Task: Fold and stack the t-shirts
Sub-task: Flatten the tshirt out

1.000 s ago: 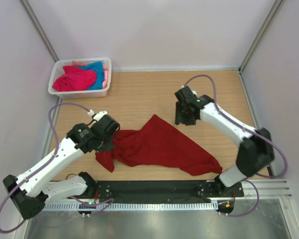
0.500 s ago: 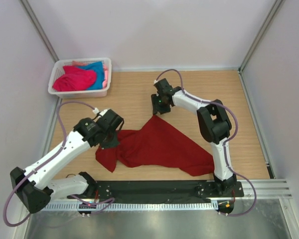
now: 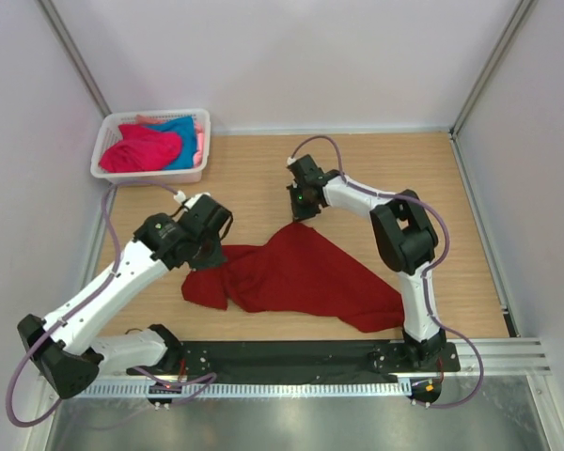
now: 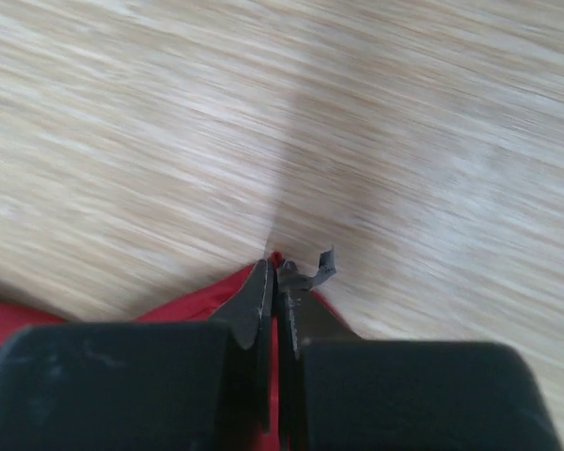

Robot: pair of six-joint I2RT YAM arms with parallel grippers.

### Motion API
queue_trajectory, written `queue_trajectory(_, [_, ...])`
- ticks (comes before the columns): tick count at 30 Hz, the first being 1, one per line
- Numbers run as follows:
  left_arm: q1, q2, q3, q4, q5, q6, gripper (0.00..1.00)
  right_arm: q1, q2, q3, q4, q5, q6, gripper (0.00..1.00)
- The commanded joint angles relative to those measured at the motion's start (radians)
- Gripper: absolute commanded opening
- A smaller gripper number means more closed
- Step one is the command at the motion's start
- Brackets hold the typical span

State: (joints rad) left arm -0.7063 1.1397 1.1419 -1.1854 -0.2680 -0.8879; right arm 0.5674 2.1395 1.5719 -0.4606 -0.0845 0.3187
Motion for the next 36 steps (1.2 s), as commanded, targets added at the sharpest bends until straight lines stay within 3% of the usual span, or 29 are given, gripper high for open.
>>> queue_trajectory(1, [0.004, -0.003, 0.158, -0.011, -0.080, 0.087, 0.00, -0.007, -0.113, 0.104, -0.134, 0.180, -0.026, 0.01])
queue_trajectory(9, [0.005, 0.166, 0.723, -0.112, -0.258, 0.340, 0.00, -0.124, -0.475, 0.456, -0.487, 0.572, -0.016, 0.01])
queue_trajectory(12, [0.005, 0.181, 0.913, -0.149, -0.260, 0.391, 0.00, -0.126, -0.601, 0.562, -0.591, 0.670, -0.006, 0.01])
queue_trajectory(15, [0.005, 0.154, 1.002, -0.161, -0.218, 0.402, 0.00, -0.127, -0.714, 0.626, -0.679, 0.724, 0.052, 0.01])
queue_trajectory(21, [0.005, -0.039, 0.839, -0.074, 0.053, 0.423, 0.00, -0.126, -0.995, 0.545, -0.713, 0.731, 0.108, 0.01])
queue_trajectory(28, [0.004, -0.094, 0.747, -0.112, 0.326, 0.417, 0.00, -0.127, -1.093, 0.571, -0.877, 0.588, 0.164, 0.01])
queue_trajectory(32, [0.005, -0.068, 0.531, 0.051, 0.437, 0.391, 0.00, -0.126, -1.202, 0.294, -0.779, 0.566, 0.163, 0.01])
queue_trajectory(36, [0.005, 0.031, 0.368, 0.138, 0.366, 0.440, 0.01, -0.127, -1.239, 0.076, -0.687, 0.614, 0.120, 0.01])
